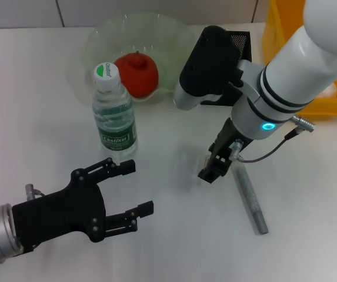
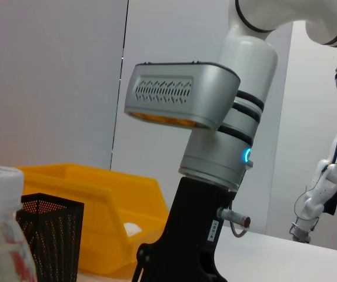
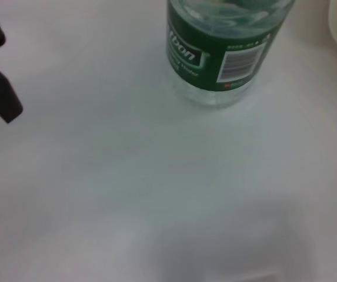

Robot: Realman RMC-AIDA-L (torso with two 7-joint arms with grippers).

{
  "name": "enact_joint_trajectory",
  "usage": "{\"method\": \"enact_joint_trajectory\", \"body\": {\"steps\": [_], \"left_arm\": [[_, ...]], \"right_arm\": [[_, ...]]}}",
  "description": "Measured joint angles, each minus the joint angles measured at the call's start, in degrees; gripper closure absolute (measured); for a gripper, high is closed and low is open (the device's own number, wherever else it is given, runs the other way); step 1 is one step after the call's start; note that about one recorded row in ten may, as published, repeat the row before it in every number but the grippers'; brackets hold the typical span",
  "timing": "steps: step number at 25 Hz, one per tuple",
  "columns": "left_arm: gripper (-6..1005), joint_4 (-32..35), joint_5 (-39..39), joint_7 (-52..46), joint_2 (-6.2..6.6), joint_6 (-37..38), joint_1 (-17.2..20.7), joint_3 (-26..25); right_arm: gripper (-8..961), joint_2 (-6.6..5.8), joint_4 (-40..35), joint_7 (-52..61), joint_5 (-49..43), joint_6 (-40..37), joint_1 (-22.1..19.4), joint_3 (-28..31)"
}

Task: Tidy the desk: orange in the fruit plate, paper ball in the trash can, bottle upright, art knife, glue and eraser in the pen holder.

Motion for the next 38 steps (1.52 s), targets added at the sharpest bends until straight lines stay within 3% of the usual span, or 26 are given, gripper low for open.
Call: {"method": "enact_joint_trajectory", "body": {"steps": [9,14,28,32,34,38], "left_arm": [[183,0.02,0.0,0.24,0.0,0.02,0.02,-0.02],[184,-0.03,0.0,0.26,-0.06,-0.01,0.02,-0.03],[183,-0.06,0.0,0.39,-0.12,-0.36,0.01,-0.03],[183,-0.06,0.0,0.39,-0.1,-0.33,0.04,-0.03],[184,-0.06,-0.01,0.39,-0.1,-0.33,0.06,-0.02],[184,-0.06,0.0,0.41,-0.09,-0.33,0.09,-0.09]], "right_arm": [[390,0.0,2.2,-0.17,0.32,1.65,0.41,0.13],[396,0.01,2.37,-0.19,0.56,1.95,0.49,-0.48],[564,-0.03,0.79,0.62,0.5,1.48,0.12,-0.08],[573,-0.37,-5.07,1.07,0.1,0.16,-1.93,3.04],[573,-0.46,-12.78,1.07,-2.26,-1.72,-4.16,7.93],[574,-0.39,-20.13,1.03,-5.48,-2.3,-5.78,12.96]]}}
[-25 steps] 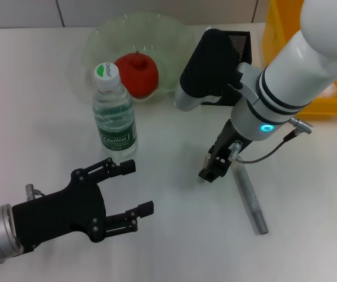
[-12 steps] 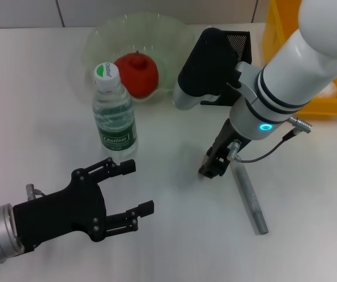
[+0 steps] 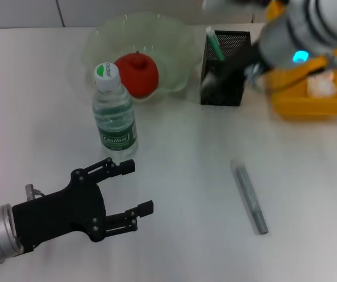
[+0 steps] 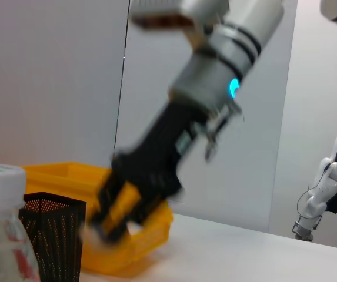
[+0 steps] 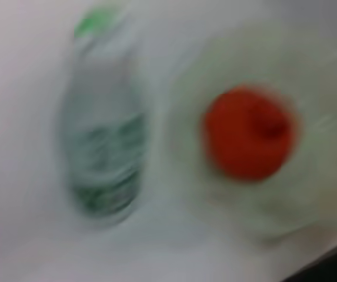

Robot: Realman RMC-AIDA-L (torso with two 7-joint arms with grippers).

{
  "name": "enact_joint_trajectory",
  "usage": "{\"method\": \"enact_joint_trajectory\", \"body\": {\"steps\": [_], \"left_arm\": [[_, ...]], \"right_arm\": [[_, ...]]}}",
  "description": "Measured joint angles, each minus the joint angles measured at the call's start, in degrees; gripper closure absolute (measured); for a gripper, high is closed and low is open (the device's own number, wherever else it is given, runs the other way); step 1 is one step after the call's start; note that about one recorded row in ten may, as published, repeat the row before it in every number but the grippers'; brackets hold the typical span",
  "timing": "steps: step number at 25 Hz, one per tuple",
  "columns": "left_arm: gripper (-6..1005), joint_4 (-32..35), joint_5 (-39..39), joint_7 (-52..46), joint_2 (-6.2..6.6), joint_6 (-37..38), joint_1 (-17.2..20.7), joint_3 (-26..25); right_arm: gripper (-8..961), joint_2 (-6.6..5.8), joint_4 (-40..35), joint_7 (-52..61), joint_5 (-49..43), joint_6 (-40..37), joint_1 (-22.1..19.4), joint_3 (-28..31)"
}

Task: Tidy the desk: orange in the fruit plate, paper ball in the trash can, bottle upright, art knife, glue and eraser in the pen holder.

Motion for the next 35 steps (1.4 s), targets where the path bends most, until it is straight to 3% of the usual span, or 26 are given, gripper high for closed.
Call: {"method": "enact_joint_trajectory", "body": {"steps": [6,13,16,24,28,30,31,32,35], "left_arm": [[184,0.0,0.0,0.02,-0.03,0.05,0.01,-0.03],[183,0.0,0.0,0.03,0.0,0.23,-0.14,-0.03],[183,0.0,0.0,0.03,0.0,0.21,-0.3,-0.03],[184,0.06,0.0,-0.02,0.0,0.28,-0.33,-0.03],[183,0.09,0.0,0.04,0.0,0.28,-0.09,-0.03],[184,0.1,0.0,0.04,0.02,0.28,-0.02,-0.03],[184,0.09,0.0,0.03,0.04,0.29,0.02,-0.03],[184,0.09,0.0,0.03,0.04,0.29,0.02,-0.03],[183,0.1,0.0,-0.05,0.06,0.33,0.05,-0.02]], "right_arm": [[574,-0.1,-1.46,-1.64,-1.64,3.51,0.72,9.93],[575,-0.14,5.5,-2.15,-4.5,7.59,2.7,11.44],[575,-0.11,12.45,-2.14,-5.83,11.18,4.95,11.65],[519,-0.08,14.97,-1.46,-5.96,11.99,6.18,12.14],[482,-0.04,9.44,1.05,-6.05,6.85,5.06,12.17],[415,-0.03,7.54,1.96,-6.06,4.94,4.62,12.19],[381,-0.02,2.78,4.95,-6.05,-1.17,3.71,12.12],[348,-0.02,2.78,4.95,-6.05,-1.17,3.71,12.12],[255,0.08,-3.9,10.46,-5.99,-10.59,2.22,11.63]]}}
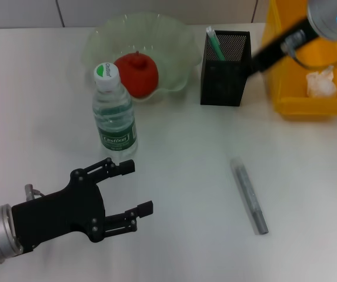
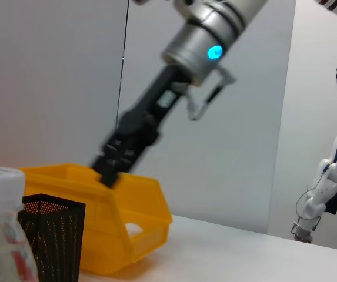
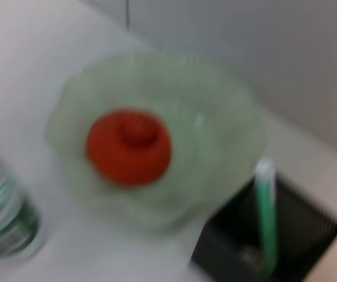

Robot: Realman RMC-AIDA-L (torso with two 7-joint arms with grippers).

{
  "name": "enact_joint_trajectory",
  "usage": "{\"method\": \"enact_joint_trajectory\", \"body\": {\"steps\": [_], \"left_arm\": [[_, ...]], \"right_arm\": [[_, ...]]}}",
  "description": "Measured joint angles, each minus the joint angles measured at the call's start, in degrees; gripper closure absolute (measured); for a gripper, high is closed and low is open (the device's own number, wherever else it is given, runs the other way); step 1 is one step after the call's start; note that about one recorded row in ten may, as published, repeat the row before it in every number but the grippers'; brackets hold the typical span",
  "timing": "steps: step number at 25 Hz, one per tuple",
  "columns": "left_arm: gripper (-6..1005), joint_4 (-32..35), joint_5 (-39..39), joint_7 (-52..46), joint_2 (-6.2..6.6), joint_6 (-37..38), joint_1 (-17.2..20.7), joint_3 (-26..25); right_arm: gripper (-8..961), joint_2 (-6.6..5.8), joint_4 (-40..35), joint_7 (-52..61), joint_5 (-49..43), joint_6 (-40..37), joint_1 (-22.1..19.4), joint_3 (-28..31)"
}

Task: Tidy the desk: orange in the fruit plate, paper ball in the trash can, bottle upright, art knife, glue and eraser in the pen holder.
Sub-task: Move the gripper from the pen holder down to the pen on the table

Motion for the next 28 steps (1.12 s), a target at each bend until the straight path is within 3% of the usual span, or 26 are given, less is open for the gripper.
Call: {"method": "enact_joint_trajectory", "body": {"steps": [1,3,8,16,28], "left_arm": [[183,0.0,0.0,0.0,0.01,0.0,-0.01,0.01],[183,0.0,0.0,0.0,0.01,0.01,-0.06,0.06],[184,0.01,0.0,-0.02,0.03,0.09,-0.29,0.26],[183,0.09,0.0,0.11,0.03,0.12,-0.45,0.21],[183,0.7,0.0,-0.15,0.02,0.12,-0.03,0.15]], "right_arm": [[228,0.11,-3.37,3.93,0.12,-5.7,-1.4,-1.4],[220,0.17,-4.22,5.43,0.14,-7.7,-2.01,-2.46],[198,0.33,-3.77,9.12,0.6,-9.49,-6.6,-14.03],[176,0.39,5.23,9.24,3.8,-4.34,-6.8,-16.89],[180,0.4,11.59,9.3,4.69,-0.38,-4.44,-20.33]]}}
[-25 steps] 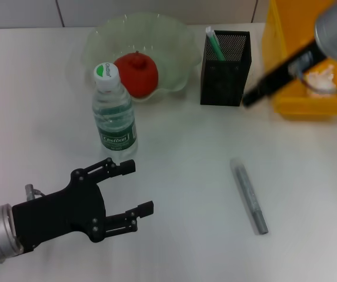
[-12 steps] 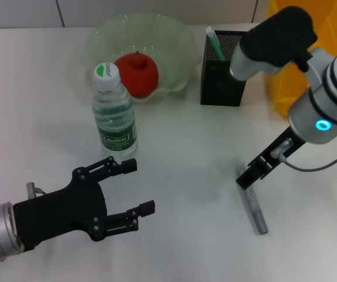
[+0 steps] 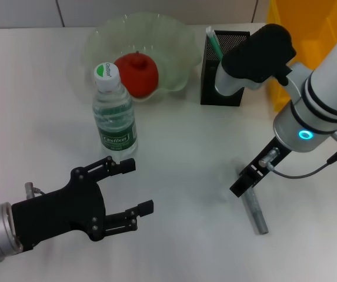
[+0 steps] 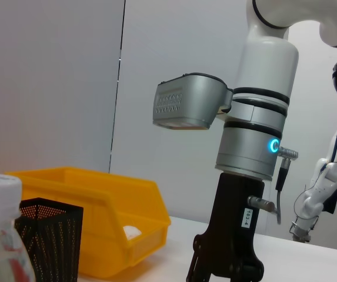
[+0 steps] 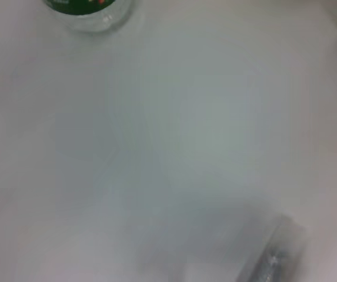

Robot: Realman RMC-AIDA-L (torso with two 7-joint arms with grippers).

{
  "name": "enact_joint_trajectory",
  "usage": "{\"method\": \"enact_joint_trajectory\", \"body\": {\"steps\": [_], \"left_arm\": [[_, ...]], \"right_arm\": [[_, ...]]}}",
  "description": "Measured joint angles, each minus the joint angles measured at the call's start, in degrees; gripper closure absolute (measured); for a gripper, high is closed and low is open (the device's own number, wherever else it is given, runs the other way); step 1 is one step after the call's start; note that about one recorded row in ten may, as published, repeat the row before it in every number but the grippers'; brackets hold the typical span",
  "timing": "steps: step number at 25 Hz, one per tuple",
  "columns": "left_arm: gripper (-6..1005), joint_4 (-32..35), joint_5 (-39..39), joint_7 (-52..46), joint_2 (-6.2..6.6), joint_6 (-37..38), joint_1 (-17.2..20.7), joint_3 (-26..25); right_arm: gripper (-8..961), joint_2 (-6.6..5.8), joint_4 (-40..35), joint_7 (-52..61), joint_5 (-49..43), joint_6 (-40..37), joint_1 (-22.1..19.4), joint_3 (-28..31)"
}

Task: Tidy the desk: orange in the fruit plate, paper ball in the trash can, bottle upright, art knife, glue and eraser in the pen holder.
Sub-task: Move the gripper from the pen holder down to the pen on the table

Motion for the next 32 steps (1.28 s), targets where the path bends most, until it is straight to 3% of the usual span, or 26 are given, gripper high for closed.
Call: {"method": "enact_joint_trajectory", "body": {"steps": [9,20,25,32], "left_arm": [[183,0.0,0.0,0.06,0.0,0.09,0.02,-0.11],[184,0.0,0.0,0.09,0.0,0.14,0.23,0.01],[183,-0.01,0.0,0.14,0.0,0.17,0.26,-0.06],[184,0.0,0.0,0.21,0.0,0.19,0.26,-0.13]], "right_arm": [[211,0.0,3.26,0.04,0.58,1.99,1.45,-2.11],[427,0.0,5.76,0.06,0.9,1.71,2.68,-2.11],[624,0.0,6.01,0.07,0.9,1.73,2.52,-1.67],[640,0.0,7.87,0.06,1.47,2.11,2.83,-2.05]]}}
